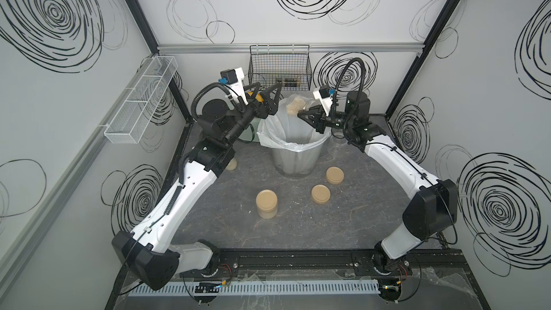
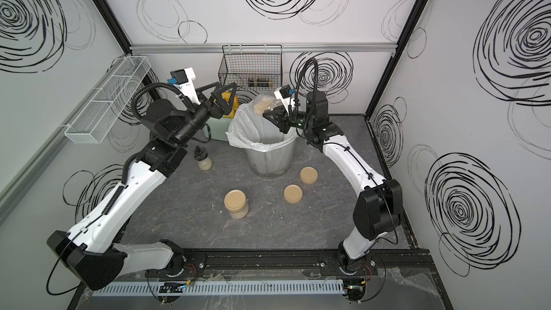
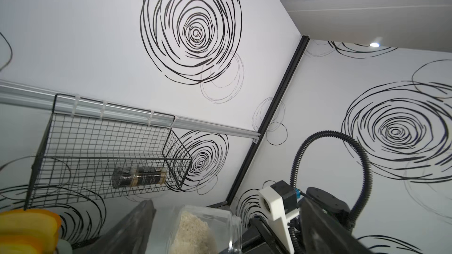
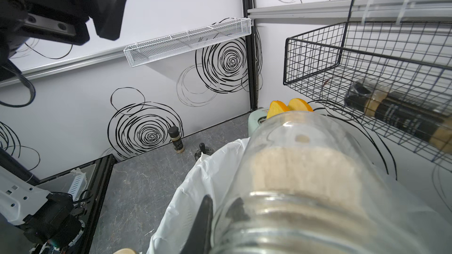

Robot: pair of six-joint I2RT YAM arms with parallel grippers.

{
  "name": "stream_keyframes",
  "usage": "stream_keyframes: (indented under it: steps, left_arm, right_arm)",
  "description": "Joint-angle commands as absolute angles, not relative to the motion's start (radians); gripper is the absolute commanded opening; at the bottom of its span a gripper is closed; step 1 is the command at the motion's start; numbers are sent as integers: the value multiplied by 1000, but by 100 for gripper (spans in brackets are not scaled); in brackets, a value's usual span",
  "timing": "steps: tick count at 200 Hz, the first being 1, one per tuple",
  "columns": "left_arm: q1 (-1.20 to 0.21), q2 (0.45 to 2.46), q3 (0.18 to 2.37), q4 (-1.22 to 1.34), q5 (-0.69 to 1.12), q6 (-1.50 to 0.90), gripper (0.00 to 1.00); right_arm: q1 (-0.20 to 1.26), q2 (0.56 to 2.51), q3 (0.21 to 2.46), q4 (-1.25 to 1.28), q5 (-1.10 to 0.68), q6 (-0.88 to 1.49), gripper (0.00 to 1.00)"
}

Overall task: Empty moldy rice from jars
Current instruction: Pour the moldy rice from the jar into the trash bin.

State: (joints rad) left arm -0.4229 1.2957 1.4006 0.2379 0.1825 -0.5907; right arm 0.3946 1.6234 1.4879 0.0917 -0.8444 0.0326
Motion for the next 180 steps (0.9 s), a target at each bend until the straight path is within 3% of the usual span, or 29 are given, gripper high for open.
stream_keyframes:
  steps: [1,32,72,180]
  left_arm:
    - [-384,1303,1319,413,288,-1017,96]
    - [-368,1346,1236,563,364,-1301,96]
    - [-391,1403,1219,670,402,-1468,96]
    - [-450,1488,1200,681,431,-1568,96]
  right_arm:
    - [400,1558,1540,207,-867,0,0]
    - [411,1543,1541,235,-889,-6,0]
    - [436,1537,1548,236,-894,-37,0]
    - [463,1540,1580,189,-824,-91,0]
